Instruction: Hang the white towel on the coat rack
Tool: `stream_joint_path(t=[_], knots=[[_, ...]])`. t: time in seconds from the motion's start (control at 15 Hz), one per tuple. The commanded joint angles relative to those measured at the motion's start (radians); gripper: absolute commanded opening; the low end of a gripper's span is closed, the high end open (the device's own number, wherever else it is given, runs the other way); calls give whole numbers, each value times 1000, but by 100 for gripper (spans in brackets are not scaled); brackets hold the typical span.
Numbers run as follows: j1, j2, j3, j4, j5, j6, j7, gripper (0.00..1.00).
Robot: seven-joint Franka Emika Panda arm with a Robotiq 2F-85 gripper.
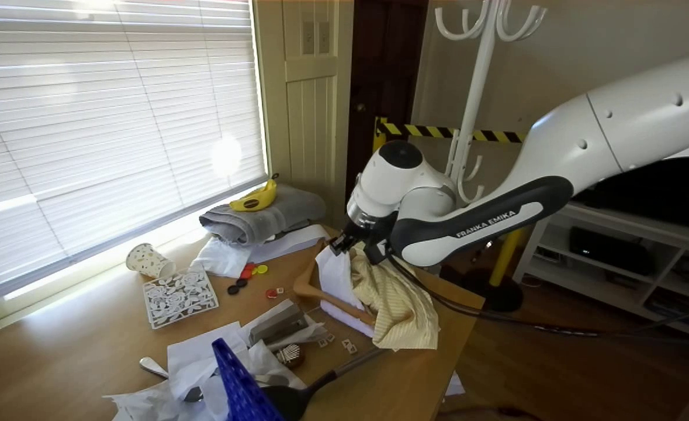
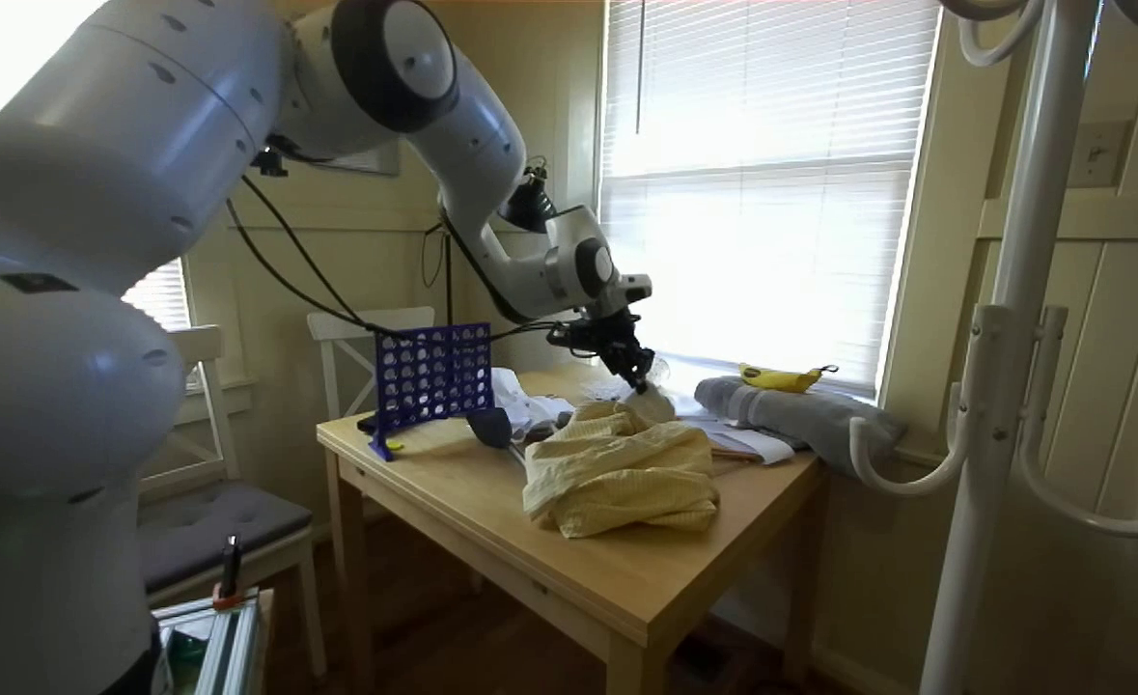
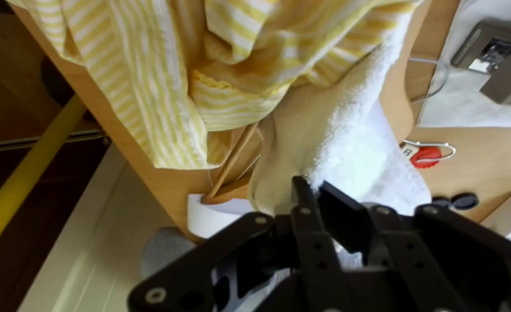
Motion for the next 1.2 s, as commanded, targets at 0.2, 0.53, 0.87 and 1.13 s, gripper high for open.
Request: stream_joint_path(t=[0.2,0.53,0.87,1.13], knots=[[438,-219,-508,-293,-280,71,477,2],[809,-307,-881,-405,-603,-4,837,2],[1181,-428,-1193,-563,-886,-26,1180,2],[1263,-412,-1274,-601,-854,-23,1140,8]])
